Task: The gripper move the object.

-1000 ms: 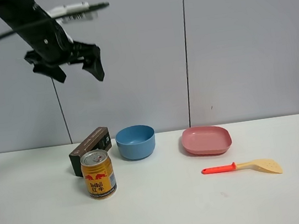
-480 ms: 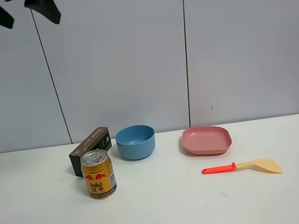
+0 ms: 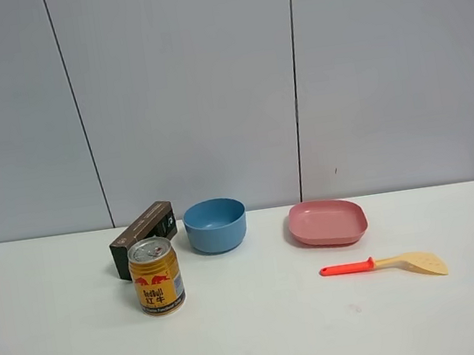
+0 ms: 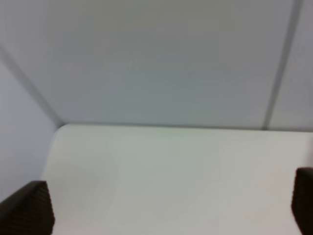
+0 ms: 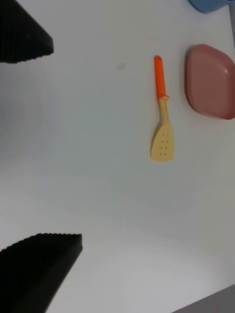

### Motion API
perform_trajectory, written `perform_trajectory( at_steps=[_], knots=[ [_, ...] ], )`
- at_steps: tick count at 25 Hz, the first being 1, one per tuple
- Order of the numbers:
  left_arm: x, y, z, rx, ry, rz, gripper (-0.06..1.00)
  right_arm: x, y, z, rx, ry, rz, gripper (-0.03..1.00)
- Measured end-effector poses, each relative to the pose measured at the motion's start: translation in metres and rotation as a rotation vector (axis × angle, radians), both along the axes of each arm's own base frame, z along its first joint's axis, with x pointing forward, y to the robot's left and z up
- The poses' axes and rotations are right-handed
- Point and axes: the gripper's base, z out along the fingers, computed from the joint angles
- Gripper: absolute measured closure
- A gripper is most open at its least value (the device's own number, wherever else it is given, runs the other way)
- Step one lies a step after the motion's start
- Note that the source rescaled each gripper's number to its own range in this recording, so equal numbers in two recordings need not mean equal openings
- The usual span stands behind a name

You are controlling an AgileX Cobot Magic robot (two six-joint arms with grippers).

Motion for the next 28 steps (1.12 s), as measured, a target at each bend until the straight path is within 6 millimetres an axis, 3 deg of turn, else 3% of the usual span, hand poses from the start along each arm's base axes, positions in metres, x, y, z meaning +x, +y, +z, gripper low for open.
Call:
perform_trajectory(
  at_steps=[3, 6, 13, 17, 23, 28],
  knots=[
    [-0.038, 0.011, 0.000, 0.002, -0.008, 0.076, -0.05, 0.000, 0.000, 0.000, 0.000, 0.000, 0.000, -0.03],
    [-0.081, 0.009, -0.001, -0.011, -0.033, 0.129, -0.05, 0.000, 0.000, 0.000, 0.000, 0.000, 0.000, -0.03],
    [-0.165, -0.022, -0.028, -0.050, -0.083, 0.122, -0.05, 0.000, 0.000, 0.000, 0.000, 0.000, 0.000, -0.03],
    [-0.203, -0.037, -0.051, -0.028, -0.067, 0.099, -0.05, 0.000, 0.000, 0.000, 0.000, 0.000, 0.000, -0.03],
    [-0.250, -0.056, -0.070, -0.028, 0.008, 0.071, -0.05, 0.000, 0.000, 0.000, 0.000, 0.000, 0.000, -0.03],
    [-0.267, -0.062, -0.071, 0.025, -0.057, 0.036, -0.05, 0.000, 0.000, 0.000, 0.000, 0.000, 0.000, -0.03]
  ],
)
